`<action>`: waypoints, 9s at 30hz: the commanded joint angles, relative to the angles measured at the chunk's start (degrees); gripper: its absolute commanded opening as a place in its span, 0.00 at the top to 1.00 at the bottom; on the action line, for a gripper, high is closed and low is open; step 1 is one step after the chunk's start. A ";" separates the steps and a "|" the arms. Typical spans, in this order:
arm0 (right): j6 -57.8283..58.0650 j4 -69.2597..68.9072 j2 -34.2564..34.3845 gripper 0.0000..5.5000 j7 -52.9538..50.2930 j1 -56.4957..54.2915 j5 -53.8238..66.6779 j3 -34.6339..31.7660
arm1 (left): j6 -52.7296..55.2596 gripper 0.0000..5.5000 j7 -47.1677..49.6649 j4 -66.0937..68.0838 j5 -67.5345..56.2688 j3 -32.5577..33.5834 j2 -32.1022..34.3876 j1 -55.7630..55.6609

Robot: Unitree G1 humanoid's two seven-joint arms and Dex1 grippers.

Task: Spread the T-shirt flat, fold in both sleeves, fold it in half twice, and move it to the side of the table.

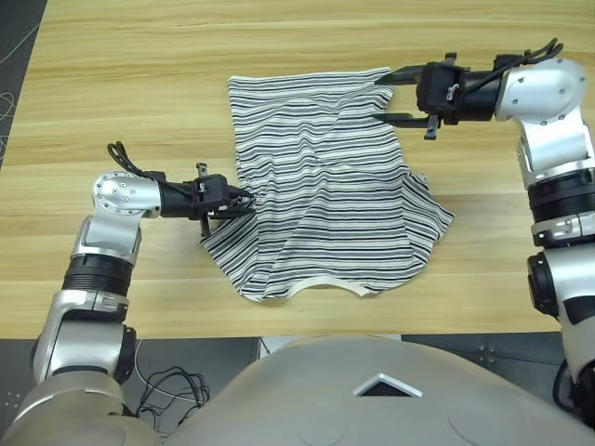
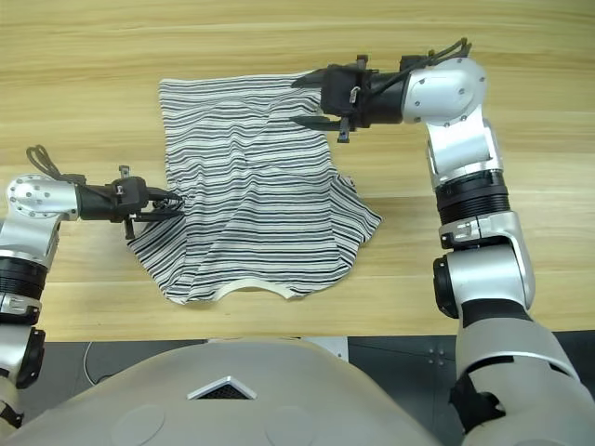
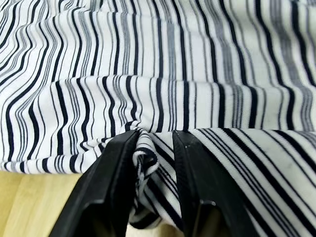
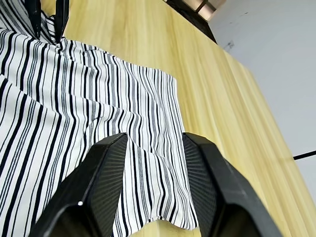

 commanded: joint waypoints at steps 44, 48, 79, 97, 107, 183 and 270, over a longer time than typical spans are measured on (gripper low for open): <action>7.41 -14.28 -5.71 0.62 -4.16 12.86 3.37 -4.12 | 21.17 0.47 6.31 -19.22 -14.15 17.27 2.41 27.32; 7.50 -14.41 -5.89 0.62 -4.03 13.00 3.31 -3.95 | 19.42 0.47 6.20 -17.94 -13.16 16.60 2.04 27.02; 6.86 -12.94 -5.30 0.62 -4.49 12.77 2.82 -3.18 | 22.22 0.98 -4.09 -21.01 -23.52 22.42 7.04 27.43; 6.46 -12.92 -4.24 0.62 -5.25 13.51 2.38 -1.64 | 36.29 0.98 -0.28 -38.12 -31.07 18.04 2.44 25.75; 6.28 -13.02 -3.31 0.62 -5.53 14.36 2.21 -1.11 | 35.19 0.98 2.01 -33.00 -25.50 10.29 -1.59 21.05; 16.60 -13.05 -7.90 0.62 -4.56 14.75 10.54 -10.62 | 20.20 0.75 12.70 -47.28 -8.11 19.18 3.59 39.85; 33.99 -0.71 -14.93 0.87 9.14 18.76 0.28 7.19 | 25.85 0.74 22.88 -54.45 -14.80 25.15 1.63 34.39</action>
